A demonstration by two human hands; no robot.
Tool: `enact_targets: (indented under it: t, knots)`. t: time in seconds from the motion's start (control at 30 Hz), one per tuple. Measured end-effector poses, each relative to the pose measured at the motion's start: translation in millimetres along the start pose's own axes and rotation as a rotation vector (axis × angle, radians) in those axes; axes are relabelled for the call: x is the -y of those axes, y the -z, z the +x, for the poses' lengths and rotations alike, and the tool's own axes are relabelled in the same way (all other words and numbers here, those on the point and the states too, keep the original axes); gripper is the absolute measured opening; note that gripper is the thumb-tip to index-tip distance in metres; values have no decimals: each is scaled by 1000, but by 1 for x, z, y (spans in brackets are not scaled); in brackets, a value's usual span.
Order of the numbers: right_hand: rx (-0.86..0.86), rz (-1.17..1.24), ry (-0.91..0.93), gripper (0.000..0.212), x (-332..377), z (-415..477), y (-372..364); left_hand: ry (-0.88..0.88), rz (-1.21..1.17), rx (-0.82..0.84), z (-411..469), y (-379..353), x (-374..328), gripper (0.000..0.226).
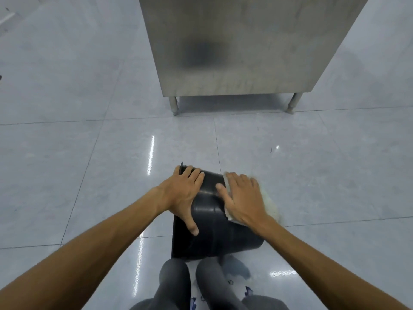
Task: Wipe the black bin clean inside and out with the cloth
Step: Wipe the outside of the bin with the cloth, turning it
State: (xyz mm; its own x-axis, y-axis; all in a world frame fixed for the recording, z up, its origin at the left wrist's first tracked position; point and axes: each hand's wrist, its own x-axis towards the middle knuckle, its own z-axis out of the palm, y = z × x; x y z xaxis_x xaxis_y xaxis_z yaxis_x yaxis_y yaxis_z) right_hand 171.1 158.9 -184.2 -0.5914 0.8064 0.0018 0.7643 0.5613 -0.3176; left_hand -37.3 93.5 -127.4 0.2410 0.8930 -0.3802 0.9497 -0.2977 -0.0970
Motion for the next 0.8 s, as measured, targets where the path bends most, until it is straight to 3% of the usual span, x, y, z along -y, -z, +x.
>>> enact_targets:
  t: [0.17, 0.3, 0.47, 0.8]
  knots:
    - [-85, 13, 11, 74, 43, -25, -18, -17, -3, 33, 7, 10, 7, 150]
    - [-125, 84, 14, 57, 28, -16, -12, -22, -51, 20, 5, 17, 6, 143]
    - [-46, 143, -6, 59, 18, 22, 3, 97, -91, -126, -35, 5, -3, 137]
    - [123, 128, -134, 65, 11, 54, 7, 269, -23, -40, -48, -8, -40, 151]
